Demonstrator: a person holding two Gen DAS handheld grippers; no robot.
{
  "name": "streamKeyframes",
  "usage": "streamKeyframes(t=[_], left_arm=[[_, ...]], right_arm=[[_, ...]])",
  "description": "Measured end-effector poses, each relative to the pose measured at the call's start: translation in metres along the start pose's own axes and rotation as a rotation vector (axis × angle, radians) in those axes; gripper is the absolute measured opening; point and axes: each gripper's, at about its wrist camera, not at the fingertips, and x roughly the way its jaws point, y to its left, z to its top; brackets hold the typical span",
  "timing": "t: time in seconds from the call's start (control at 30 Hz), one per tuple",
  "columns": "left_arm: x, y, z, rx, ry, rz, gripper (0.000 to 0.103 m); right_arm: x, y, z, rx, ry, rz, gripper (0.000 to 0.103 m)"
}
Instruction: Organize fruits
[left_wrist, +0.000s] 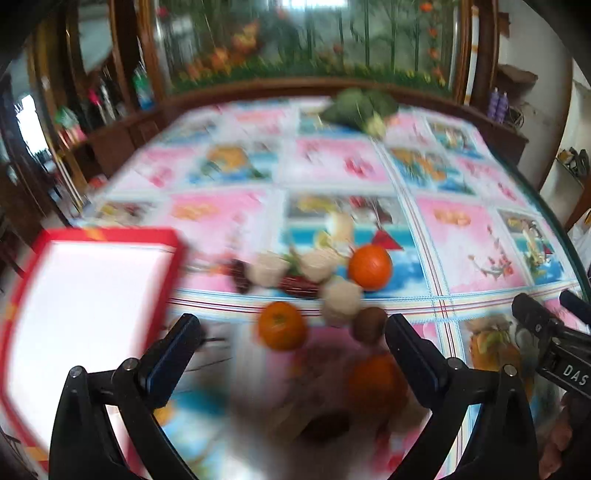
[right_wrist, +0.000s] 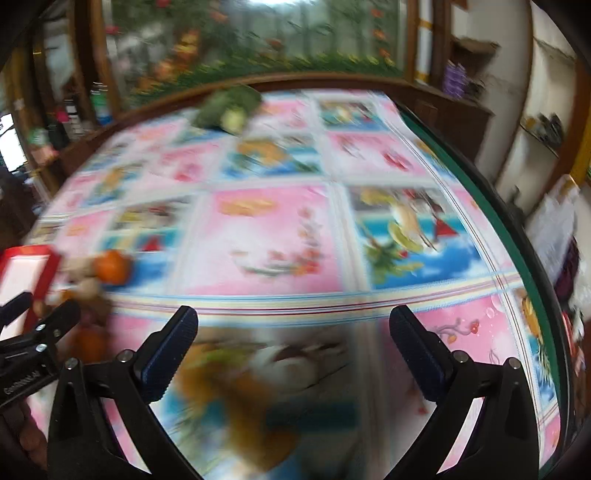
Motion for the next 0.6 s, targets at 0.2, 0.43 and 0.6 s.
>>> streamKeyframes(t=[0.2, 0.43, 0.6], left_arm=[[-0.067, 0.043, -0.007, -0.031, -0.128, 0.058, 0.102], [-0.078, 0.054, -0.018, -0.008, -0.148, 0.085, 0.102], [-0.083, 0.058, -0.018, -0.014, -0.178, 0.088, 0.102]], right_arm=[[-0.058, 0.050, -0.010, -0.103, -0.132, 0.095, 0.103], [-0.068, 0.081, -0.017, -0.121, -0.144, 0.167, 0.103], [-0.074, 0.090, -0.016, -0.146, -0.158, 0.159, 0.103]])
